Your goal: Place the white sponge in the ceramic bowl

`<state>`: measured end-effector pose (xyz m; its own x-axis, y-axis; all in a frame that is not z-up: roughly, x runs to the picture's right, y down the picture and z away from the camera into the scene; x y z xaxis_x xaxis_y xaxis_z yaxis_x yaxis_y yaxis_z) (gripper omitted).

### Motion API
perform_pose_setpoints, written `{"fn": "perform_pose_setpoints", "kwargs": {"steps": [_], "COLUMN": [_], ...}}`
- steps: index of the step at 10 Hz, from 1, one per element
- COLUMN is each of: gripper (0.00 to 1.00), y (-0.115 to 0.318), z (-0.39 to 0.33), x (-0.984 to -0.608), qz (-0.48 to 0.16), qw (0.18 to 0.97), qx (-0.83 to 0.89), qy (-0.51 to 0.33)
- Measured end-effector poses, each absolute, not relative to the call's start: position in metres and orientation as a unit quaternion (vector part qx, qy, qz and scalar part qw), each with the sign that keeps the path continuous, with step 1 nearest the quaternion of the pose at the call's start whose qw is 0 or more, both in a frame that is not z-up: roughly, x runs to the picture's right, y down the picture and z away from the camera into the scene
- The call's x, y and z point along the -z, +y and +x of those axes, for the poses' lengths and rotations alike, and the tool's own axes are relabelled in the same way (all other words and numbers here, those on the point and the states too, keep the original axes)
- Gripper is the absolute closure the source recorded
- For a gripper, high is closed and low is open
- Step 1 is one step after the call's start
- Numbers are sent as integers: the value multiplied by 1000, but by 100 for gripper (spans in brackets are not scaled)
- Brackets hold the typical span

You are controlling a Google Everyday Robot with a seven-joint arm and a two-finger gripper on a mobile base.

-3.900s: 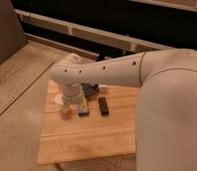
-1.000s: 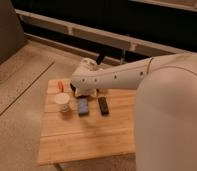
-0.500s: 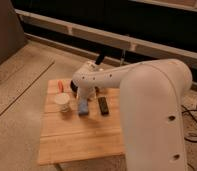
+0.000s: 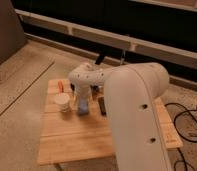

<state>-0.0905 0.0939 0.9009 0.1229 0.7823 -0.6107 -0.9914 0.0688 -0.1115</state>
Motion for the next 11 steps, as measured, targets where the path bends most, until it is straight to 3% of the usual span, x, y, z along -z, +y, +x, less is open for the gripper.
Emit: {"fn": "perform_pose_setpoints", "kwargs": {"steps": [4,6,8,10,11], "gripper": [39,58,86,99,100], "y": [119,124,109,93,82], "z": [-92,-87,-83,-83,-86], "x": [-915,-920,-923,-917,-912], "qz": [-292,-299,-287,-275,-269], "qw": [701,700,702,704,704], "qx": [-607,-601,-606,-612,-618], "qy": [235,244,241,233,221]}}
